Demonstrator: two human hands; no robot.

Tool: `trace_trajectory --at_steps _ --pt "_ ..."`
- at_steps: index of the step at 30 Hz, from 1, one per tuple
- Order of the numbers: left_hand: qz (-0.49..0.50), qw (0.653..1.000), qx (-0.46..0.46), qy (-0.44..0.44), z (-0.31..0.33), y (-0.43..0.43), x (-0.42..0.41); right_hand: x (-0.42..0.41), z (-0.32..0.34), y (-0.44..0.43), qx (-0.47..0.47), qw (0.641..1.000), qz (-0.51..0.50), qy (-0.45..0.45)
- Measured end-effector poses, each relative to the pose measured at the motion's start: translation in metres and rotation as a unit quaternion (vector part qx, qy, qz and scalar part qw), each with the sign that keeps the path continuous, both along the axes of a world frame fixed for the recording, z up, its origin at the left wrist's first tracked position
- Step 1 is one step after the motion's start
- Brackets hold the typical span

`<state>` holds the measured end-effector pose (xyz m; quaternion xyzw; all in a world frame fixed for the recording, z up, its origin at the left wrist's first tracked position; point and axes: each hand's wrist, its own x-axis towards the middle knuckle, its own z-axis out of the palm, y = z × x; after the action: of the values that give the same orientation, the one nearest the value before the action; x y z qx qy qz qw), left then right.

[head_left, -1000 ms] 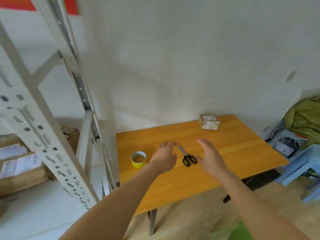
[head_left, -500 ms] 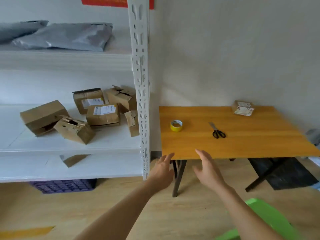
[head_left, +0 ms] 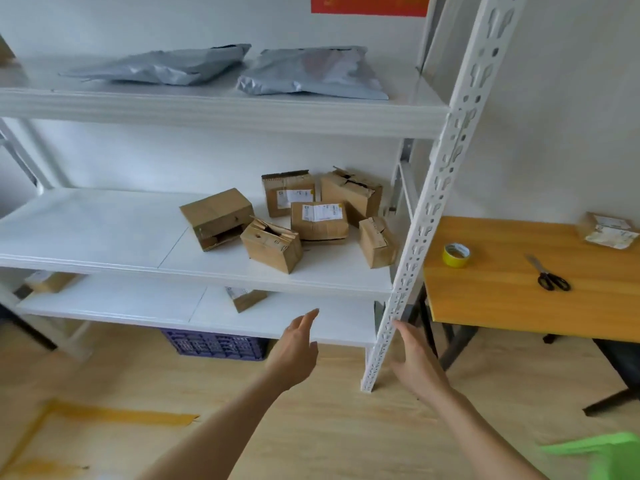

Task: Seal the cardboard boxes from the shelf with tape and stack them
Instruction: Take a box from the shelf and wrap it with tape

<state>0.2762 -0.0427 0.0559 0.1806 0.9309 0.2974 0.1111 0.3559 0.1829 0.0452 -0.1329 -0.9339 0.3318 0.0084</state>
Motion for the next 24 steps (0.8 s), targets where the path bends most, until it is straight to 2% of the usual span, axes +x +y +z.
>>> trace_trajectory --at_steps 6,11,24 --pt "0.0 1.0 -0.031 0.004 -0.012 -0.107 -0.054 -0.052 -0.007 -0.084 -0.015 1.0 -0.003 -0.024" --pt "-0.007 0.998 -0.057 0.003 -0.007 -0.154 -0.101 -0.1 -0.002 -0.124 -0.001 0.999 0.002 -0.035" --pt "-0.06 0.987 -0.11 0.105 0.015 -0.128 -0.272 -0.281 0.026 -0.136 0.039 0.998 0.047 -0.022"
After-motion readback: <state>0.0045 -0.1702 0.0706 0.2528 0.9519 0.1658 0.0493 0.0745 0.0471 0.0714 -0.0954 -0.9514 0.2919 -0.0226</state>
